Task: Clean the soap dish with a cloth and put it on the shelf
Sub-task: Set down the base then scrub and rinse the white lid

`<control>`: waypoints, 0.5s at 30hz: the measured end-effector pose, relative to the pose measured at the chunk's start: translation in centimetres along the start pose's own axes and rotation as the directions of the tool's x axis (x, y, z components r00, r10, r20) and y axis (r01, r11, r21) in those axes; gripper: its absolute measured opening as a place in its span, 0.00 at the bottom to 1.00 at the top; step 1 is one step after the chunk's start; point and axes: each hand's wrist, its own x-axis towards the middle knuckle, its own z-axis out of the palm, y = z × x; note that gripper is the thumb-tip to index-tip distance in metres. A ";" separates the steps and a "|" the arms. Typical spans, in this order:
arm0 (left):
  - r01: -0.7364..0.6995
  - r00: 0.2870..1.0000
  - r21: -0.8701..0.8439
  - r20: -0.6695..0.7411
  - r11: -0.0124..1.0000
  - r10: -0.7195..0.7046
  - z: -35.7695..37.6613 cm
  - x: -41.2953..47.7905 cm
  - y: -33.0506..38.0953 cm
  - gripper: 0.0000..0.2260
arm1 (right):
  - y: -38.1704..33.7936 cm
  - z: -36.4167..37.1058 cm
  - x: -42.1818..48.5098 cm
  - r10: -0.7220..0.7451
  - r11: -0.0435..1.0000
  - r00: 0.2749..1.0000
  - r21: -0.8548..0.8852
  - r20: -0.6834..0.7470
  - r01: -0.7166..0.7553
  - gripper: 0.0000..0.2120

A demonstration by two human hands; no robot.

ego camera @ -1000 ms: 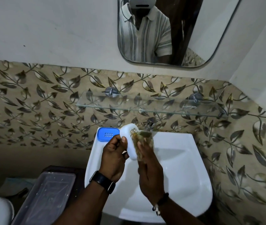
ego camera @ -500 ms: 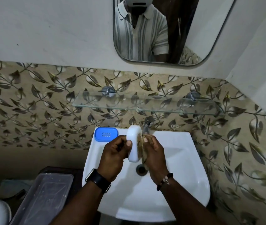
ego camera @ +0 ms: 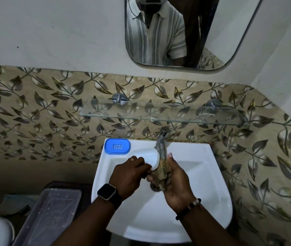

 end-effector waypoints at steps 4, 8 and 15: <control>-0.126 0.992 0.069 -0.021 0.990 0.128 0.9 -0.1 -0.1 0.09 | 0.2 -0.2 0.7 -0.213 0.936 0.956 -0.322 -0.201 0.141 0.10; 0.134 0.976 -0.126 -0.157 0.983 -0.153 1.1 -1.4 0.0 0.16 | -0.1 -1.0 1.4 -0.372 0.804 0.900 -0.564 -0.227 0.190 0.04; 0.641 0.595 -0.727 0.269 0.246 -0.757 -0.6 0.0 1.7 0.15 | 0.1 -3.6 3.7 -0.537 0.401 0.843 -0.871 0.027 0.284 0.07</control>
